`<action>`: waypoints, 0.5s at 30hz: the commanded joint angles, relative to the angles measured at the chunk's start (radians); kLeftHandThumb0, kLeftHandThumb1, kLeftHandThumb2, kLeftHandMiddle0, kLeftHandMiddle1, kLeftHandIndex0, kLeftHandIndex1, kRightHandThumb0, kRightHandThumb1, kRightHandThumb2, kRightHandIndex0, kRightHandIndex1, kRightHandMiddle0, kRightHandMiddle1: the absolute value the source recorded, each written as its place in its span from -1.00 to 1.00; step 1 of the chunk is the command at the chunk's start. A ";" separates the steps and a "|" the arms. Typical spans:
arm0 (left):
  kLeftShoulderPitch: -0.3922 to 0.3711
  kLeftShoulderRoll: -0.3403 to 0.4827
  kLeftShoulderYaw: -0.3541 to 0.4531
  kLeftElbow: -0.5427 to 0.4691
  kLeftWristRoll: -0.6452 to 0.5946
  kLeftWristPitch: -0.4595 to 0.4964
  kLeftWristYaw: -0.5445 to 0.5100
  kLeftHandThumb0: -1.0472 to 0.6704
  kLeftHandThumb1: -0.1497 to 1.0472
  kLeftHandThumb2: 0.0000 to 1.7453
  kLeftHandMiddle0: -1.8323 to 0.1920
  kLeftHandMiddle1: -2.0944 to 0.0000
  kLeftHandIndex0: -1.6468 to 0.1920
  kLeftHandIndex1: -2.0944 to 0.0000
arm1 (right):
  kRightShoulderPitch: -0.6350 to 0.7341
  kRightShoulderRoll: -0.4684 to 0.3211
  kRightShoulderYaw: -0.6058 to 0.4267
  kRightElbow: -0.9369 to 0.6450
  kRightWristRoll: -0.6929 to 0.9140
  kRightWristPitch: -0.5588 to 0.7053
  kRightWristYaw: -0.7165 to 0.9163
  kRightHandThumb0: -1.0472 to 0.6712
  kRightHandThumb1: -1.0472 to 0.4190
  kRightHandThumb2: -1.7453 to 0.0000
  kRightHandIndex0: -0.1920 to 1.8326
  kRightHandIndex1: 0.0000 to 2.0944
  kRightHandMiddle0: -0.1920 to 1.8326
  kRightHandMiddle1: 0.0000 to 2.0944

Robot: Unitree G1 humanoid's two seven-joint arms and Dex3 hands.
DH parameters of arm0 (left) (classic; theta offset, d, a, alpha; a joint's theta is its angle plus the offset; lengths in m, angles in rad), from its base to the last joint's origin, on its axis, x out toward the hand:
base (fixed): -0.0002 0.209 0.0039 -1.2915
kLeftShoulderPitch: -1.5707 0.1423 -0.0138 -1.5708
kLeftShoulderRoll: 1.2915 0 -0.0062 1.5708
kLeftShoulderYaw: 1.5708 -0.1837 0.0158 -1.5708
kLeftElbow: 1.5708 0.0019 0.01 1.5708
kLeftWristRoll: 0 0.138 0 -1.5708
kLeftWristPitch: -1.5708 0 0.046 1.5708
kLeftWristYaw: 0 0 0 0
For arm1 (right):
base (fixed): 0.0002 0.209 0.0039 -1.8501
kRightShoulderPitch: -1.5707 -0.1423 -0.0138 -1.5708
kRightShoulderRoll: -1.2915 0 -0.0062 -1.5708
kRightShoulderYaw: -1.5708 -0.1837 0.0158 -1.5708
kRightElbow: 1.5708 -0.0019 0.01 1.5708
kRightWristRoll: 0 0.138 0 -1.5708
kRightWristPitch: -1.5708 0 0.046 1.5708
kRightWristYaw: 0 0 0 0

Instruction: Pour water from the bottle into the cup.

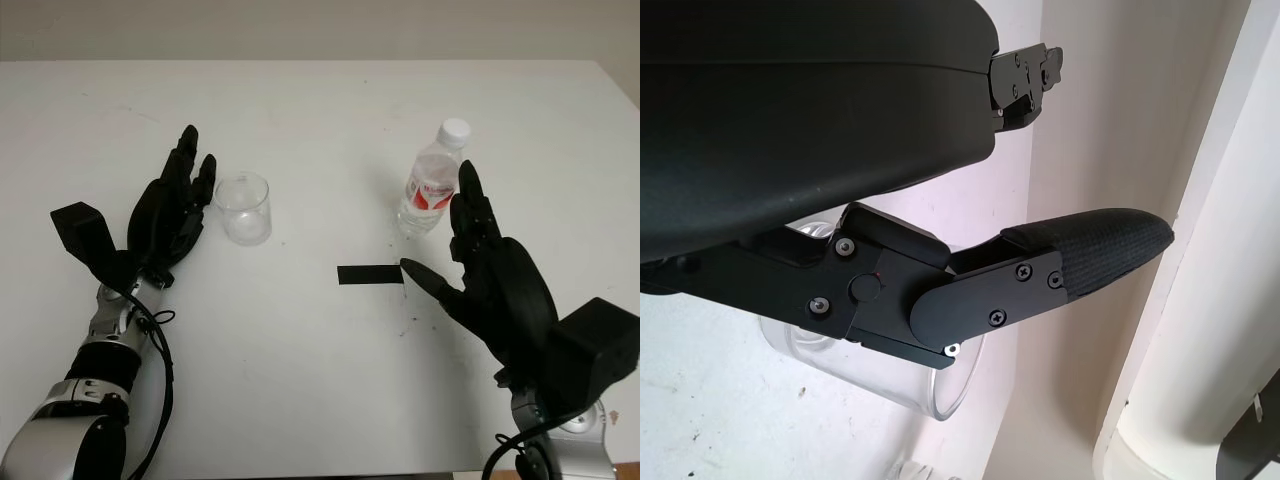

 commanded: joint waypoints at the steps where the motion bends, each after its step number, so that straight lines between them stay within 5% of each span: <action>1: -0.012 0.007 0.003 0.004 -0.001 -0.009 -0.005 -0.74 1.00 -0.14 1.00 1.00 1.00 1.00 | 0.012 0.011 0.002 0.001 -0.001 -0.019 -0.002 -0.88 -0.85 0.94 -1.00 -1.00 -1.00 -1.00; 15: -0.011 0.013 0.003 -0.005 0.006 -0.008 0.016 -0.74 1.00 -0.13 1.00 1.00 1.00 1.00 | 0.022 0.055 0.019 0.036 -0.051 -0.072 -0.043 -0.91 -0.90 0.93 -1.00 -1.00 -1.00 -1.00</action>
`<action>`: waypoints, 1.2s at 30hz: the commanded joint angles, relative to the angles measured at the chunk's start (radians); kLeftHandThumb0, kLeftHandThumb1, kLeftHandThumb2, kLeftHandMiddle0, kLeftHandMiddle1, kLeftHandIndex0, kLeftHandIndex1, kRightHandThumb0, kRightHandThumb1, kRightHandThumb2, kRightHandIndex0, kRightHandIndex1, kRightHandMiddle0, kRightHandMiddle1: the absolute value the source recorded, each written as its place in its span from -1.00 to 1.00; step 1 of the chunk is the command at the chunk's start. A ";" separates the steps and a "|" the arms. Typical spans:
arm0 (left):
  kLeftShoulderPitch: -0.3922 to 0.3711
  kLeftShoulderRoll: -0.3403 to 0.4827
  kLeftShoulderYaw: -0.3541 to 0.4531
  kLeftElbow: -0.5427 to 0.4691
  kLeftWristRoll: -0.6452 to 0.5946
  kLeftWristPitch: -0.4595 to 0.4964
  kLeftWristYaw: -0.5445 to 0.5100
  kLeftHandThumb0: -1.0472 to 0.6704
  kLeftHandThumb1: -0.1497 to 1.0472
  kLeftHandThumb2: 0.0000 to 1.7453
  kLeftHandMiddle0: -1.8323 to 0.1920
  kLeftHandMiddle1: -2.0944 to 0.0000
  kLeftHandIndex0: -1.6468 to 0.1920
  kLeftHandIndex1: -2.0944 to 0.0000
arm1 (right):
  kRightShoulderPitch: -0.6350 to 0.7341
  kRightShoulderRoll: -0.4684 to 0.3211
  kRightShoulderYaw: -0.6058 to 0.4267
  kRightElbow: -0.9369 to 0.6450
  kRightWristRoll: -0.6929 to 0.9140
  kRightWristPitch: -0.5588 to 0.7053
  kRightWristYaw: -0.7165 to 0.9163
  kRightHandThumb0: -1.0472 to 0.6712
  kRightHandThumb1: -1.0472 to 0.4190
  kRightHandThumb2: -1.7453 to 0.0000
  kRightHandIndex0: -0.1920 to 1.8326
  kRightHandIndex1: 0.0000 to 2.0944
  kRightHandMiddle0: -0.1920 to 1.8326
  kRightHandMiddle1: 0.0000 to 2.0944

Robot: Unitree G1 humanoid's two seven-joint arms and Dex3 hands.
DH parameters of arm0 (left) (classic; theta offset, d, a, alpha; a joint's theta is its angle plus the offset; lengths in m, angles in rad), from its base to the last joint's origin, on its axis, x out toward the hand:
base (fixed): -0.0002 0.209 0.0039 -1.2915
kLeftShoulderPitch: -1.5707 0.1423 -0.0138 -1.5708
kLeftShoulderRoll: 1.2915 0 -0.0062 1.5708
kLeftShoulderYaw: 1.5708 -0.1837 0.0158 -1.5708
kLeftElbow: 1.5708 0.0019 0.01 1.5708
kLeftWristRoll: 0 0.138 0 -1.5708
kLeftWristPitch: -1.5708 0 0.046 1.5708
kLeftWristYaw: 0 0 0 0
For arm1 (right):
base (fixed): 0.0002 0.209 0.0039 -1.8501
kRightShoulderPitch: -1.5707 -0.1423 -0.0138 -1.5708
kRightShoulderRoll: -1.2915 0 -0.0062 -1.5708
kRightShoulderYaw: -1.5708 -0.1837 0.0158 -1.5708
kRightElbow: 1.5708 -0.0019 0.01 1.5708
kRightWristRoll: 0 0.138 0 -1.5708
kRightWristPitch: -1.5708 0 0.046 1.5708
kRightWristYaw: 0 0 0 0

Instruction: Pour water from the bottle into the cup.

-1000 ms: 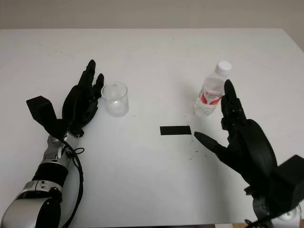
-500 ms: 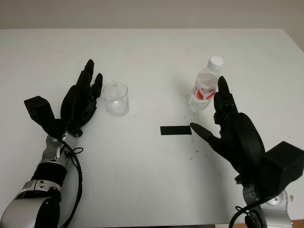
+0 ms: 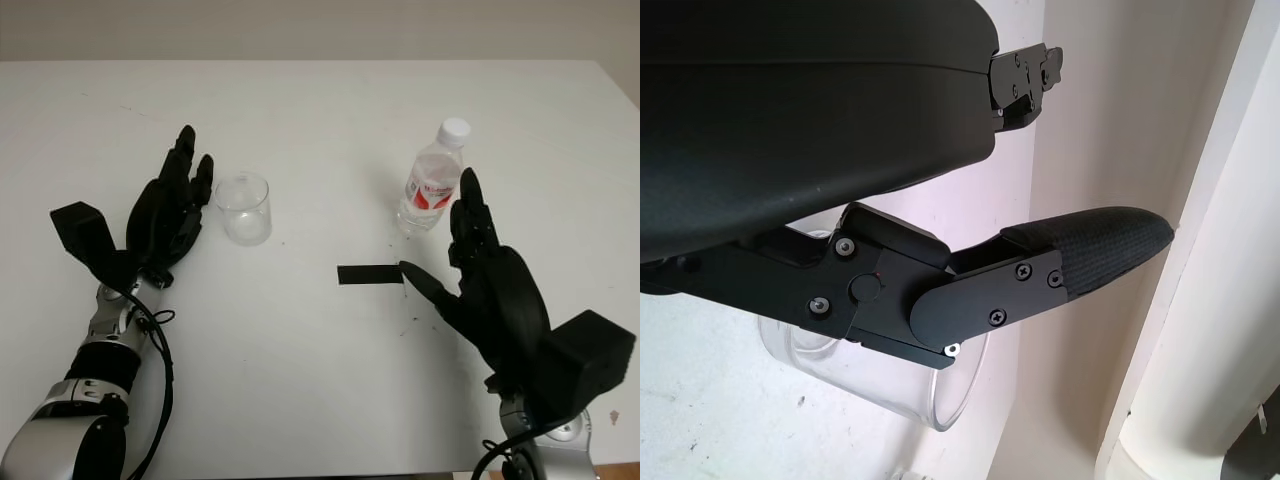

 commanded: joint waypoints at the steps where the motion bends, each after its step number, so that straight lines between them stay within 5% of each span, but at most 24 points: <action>1: -0.013 0.013 0.003 -0.001 0.001 -0.010 -0.006 -0.74 1.00 -0.13 1.00 1.00 1.00 1.00 | -0.004 0.004 -0.006 0.011 0.000 -0.016 -0.003 -0.91 -0.89 0.94 -1.00 -1.00 -1.00 -1.00; 13: -0.021 0.018 0.009 0.003 -0.010 -0.002 -0.016 -0.74 1.00 -0.15 1.00 1.00 1.00 1.00 | -0.171 -0.029 0.026 0.062 -0.106 0.024 -0.044 -0.96 -0.88 0.94 -1.00 -1.00 -1.00 -1.00; 22: -0.005 0.030 0.003 -0.021 0.001 0.007 -0.011 -0.73 1.00 -0.14 1.00 1.00 1.00 1.00 | -0.369 0.020 0.035 0.202 -0.107 0.071 -0.104 -0.94 -0.82 0.95 -1.00 -1.00 -1.00 -1.00; 36: -0.001 0.043 -0.001 -0.023 0.013 0.002 -0.009 -0.73 1.00 -0.12 1.00 1.00 1.00 1.00 | -0.489 0.031 0.003 0.450 -0.129 -0.014 -0.183 -0.84 -0.81 0.93 -1.00 -1.00 -1.00 -1.00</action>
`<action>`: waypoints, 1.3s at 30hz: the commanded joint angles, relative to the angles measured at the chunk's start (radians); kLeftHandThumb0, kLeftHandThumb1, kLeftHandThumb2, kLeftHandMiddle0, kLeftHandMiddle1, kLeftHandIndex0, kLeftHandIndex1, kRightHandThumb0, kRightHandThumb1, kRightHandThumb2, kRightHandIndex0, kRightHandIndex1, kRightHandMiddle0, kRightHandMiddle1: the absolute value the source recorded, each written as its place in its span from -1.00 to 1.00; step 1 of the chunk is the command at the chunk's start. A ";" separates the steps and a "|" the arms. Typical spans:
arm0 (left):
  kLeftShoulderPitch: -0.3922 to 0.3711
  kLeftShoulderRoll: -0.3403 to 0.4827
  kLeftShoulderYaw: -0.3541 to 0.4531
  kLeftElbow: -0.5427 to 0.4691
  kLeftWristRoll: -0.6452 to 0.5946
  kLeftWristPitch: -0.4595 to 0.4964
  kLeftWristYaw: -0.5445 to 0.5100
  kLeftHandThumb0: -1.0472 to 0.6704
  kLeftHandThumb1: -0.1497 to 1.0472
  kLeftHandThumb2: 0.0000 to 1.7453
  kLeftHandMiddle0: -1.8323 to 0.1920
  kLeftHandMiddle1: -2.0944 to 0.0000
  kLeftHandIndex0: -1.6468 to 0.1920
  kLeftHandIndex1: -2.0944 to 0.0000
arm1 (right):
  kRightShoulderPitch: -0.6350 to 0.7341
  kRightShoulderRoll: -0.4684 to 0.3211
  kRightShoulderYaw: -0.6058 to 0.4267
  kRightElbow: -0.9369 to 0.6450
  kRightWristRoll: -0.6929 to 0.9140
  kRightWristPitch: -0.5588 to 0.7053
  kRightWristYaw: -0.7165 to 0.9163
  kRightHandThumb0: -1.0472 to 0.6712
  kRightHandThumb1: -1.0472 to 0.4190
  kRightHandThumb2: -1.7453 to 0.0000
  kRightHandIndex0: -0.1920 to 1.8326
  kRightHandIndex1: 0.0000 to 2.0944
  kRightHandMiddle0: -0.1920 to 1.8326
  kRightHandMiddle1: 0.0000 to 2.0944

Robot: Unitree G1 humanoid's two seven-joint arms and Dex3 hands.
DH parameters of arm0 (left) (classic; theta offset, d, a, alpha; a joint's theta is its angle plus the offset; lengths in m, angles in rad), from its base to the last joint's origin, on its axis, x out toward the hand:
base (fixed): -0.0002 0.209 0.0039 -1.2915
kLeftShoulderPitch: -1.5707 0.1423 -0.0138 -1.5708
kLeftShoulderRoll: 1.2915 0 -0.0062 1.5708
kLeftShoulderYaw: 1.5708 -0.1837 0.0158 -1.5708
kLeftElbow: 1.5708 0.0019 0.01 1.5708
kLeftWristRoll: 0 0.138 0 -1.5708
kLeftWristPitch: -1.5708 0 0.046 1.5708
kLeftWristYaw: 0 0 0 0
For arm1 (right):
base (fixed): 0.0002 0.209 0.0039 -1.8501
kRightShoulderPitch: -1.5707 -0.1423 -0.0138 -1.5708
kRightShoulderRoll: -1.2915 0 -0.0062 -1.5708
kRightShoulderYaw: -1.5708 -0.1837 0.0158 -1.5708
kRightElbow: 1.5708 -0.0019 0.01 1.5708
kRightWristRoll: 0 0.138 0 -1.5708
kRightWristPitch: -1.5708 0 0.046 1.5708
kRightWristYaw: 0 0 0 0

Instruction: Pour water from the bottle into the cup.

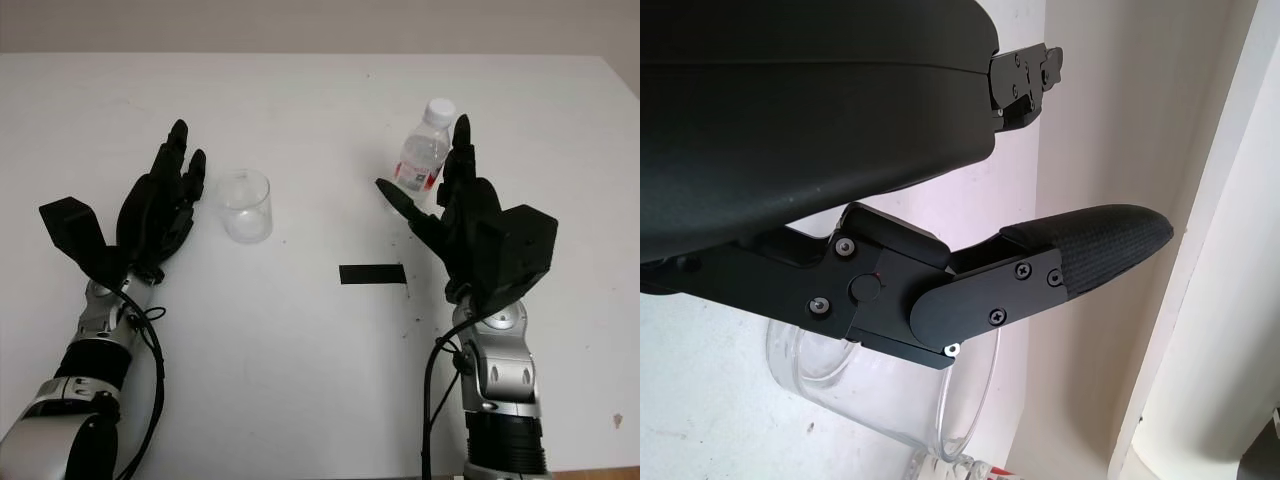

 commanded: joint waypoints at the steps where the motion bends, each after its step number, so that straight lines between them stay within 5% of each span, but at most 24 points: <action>1: 0.001 0.010 -0.002 -0.008 0.008 -0.007 0.002 -0.73 1.00 -0.12 1.00 1.00 1.00 1.00 | -0.028 -0.021 -0.008 0.044 -0.015 -0.029 -0.007 -0.86 -0.82 0.93 -1.00 -1.00 -1.00 -1.00; 6: 0.000 0.011 0.000 -0.009 0.003 -0.004 0.000 -0.73 1.00 -0.11 1.00 1.00 1.00 1.00 | -0.085 -0.042 -0.023 0.144 -0.020 -0.028 -0.011 -0.77 -0.82 0.93 -1.00 -1.00 -1.00 -1.00; 22: 0.003 0.014 -0.004 -0.008 0.014 -0.023 0.003 -0.73 1.00 -0.11 1.00 1.00 1.00 1.00 | -0.287 -0.116 0.010 0.459 -0.091 -0.090 0.003 -0.94 -0.83 0.94 -1.00 -1.00 -1.00 -1.00; 36: 0.009 -0.005 -0.010 -0.016 0.015 -0.025 0.024 -0.73 1.00 -0.12 1.00 1.00 1.00 1.00 | -0.368 -0.089 -0.012 0.582 -0.008 -0.184 0.098 -0.80 -0.75 0.95 -1.00 -1.00 -1.00 -1.00; 39: 0.009 -0.008 -0.007 -0.014 0.010 -0.026 0.023 -0.73 1.00 -0.13 1.00 1.00 1.00 1.00 | -0.387 -0.077 -0.005 0.614 -0.027 -0.204 0.035 -0.67 -0.73 0.95 -0.83 -0.91 -0.89 -0.94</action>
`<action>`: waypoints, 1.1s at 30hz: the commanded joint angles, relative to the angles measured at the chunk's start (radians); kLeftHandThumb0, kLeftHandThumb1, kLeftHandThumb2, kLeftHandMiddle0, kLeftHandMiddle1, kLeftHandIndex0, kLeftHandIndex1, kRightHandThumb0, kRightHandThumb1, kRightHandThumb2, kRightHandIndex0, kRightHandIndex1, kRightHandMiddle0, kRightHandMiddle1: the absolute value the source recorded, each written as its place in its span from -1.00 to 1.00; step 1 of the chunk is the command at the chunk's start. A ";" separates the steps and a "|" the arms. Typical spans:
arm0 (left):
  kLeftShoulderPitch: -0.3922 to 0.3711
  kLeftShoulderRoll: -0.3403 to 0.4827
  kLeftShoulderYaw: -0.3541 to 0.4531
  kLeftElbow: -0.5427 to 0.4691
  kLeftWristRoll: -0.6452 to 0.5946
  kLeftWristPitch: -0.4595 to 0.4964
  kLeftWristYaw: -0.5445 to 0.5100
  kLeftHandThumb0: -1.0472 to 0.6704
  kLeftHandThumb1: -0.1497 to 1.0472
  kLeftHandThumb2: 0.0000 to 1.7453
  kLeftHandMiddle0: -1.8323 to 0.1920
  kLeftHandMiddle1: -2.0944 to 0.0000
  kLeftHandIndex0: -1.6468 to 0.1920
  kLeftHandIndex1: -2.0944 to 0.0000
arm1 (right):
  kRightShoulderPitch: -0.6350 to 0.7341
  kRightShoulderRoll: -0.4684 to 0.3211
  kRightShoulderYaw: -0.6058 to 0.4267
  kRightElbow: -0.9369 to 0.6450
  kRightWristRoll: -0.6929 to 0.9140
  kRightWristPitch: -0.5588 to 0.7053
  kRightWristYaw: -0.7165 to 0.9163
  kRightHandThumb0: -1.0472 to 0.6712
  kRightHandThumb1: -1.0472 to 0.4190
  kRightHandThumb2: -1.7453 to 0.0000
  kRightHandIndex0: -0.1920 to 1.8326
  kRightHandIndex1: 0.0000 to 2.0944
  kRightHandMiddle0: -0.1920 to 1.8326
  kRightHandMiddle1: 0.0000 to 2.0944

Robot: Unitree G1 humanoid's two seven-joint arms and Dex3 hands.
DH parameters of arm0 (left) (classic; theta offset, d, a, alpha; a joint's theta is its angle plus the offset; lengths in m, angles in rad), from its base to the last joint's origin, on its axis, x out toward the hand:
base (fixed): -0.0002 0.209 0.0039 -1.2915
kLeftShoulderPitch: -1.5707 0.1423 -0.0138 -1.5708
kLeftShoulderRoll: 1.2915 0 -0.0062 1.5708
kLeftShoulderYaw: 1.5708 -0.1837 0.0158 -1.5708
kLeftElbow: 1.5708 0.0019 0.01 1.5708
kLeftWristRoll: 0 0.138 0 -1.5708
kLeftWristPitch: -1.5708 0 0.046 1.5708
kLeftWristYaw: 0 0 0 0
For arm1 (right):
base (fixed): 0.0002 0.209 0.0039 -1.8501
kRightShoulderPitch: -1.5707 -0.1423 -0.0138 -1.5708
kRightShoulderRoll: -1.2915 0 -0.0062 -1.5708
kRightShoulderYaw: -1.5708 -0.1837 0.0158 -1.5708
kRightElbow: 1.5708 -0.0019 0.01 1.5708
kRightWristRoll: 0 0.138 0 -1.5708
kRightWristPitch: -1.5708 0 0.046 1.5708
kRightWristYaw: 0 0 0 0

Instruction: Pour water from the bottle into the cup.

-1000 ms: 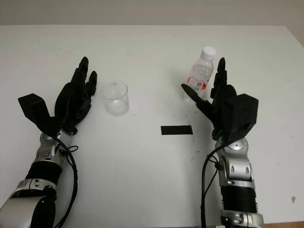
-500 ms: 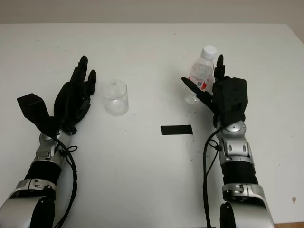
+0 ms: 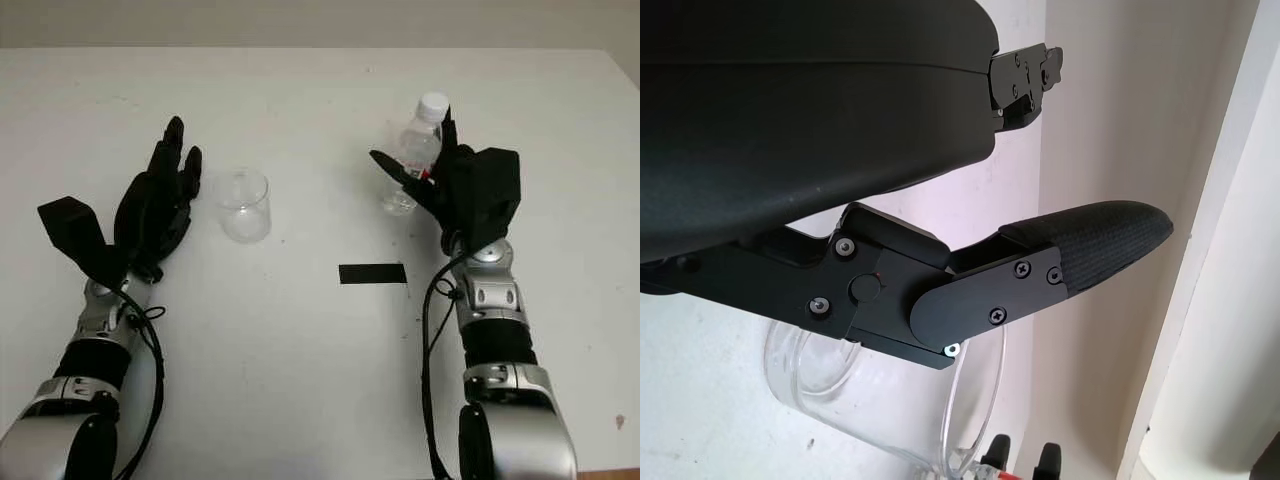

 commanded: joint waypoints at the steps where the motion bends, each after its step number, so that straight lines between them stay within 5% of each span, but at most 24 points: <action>1: 0.008 -0.004 0.000 -0.008 -0.001 -0.008 0.000 -0.73 1.00 -0.13 1.00 1.00 1.00 1.00 | -0.037 0.014 -0.009 0.031 -0.004 -0.018 -0.044 -0.54 -0.75 0.94 -0.61 -0.75 -0.70 -0.78; 3: 0.010 -0.004 0.001 -0.011 0.000 -0.009 0.002 -0.73 1.00 -0.14 1.00 1.00 1.00 1.00 | -0.059 0.024 -0.015 0.075 0.002 -0.033 -0.073 -0.39 -0.81 0.94 -0.54 0.00 -0.73 0.11; 4: 0.012 -0.004 0.000 -0.012 0.000 -0.011 0.000 -0.73 1.00 -0.13 1.00 1.00 1.00 1.00 | -0.067 0.024 -0.013 0.093 0.001 -0.040 -0.078 -0.35 -0.89 0.92 -0.30 0.50 -0.54 0.58; 7: 0.017 -0.002 -0.001 -0.019 0.005 -0.013 0.006 -0.72 1.00 -0.11 1.00 1.00 1.00 1.00 | -0.086 0.008 0.019 0.147 -0.039 -0.079 -0.084 -0.34 -0.98 0.86 0.03 0.90 -0.22 0.93; 11: 0.022 -0.003 0.002 -0.020 0.001 -0.018 0.008 -0.73 1.00 -0.11 1.00 1.00 1.00 1.00 | -0.100 -0.007 0.050 0.173 -0.087 -0.082 -0.089 -0.33 -1.00 0.64 0.37 1.00 0.13 1.00; 17: 0.026 -0.004 0.005 -0.018 -0.008 -0.021 -0.005 -0.73 1.00 -0.13 1.00 1.00 1.00 1.00 | -0.103 -0.015 0.065 0.180 -0.109 -0.085 -0.086 -0.30 -1.00 0.55 0.47 1.00 0.33 1.00; 23: 0.030 -0.006 0.003 -0.023 -0.005 -0.018 -0.004 -0.73 1.00 -0.13 1.00 1.00 1.00 1.00 | -0.105 -0.021 0.105 0.178 -0.180 -0.144 -0.145 -0.26 -1.00 0.57 0.50 1.00 0.36 1.00; 33: 0.046 -0.012 -0.003 -0.047 0.002 -0.017 0.009 -0.72 1.00 -0.12 1.00 1.00 1.00 1.00 | -0.203 -0.048 0.309 0.208 -0.500 -0.210 -0.358 -0.23 -1.00 0.60 0.45 1.00 0.20 1.00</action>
